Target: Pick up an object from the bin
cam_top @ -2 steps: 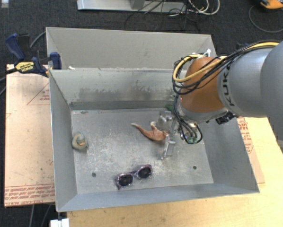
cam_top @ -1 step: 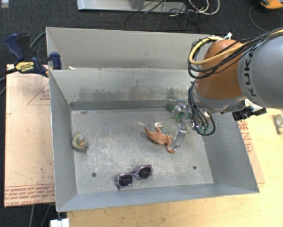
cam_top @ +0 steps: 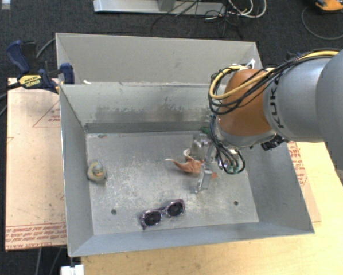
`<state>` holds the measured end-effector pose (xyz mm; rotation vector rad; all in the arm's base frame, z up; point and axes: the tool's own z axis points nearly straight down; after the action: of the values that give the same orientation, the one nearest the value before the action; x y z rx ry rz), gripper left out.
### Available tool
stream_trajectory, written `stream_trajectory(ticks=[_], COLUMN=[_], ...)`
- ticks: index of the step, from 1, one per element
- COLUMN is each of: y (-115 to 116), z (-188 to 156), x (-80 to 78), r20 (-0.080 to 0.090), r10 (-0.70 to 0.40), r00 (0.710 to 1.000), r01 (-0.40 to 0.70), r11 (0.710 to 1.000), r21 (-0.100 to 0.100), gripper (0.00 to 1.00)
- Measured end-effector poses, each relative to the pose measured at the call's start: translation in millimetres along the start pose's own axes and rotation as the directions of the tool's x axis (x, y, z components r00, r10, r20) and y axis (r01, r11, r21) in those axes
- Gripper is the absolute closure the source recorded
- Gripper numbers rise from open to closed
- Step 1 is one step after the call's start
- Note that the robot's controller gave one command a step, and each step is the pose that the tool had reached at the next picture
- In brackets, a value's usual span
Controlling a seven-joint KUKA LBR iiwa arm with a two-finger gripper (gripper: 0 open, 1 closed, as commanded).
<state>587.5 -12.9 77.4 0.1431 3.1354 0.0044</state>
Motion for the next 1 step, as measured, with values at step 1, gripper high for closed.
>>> stream_trajectory(ticks=[1], y=[-7.1], z=[7.6], x=[13.9], r20=[0.002], r10=[0.362], r00=[0.932], r01=[-0.362], r11=[0.932], r21=[0.001], gripper=[0.00])
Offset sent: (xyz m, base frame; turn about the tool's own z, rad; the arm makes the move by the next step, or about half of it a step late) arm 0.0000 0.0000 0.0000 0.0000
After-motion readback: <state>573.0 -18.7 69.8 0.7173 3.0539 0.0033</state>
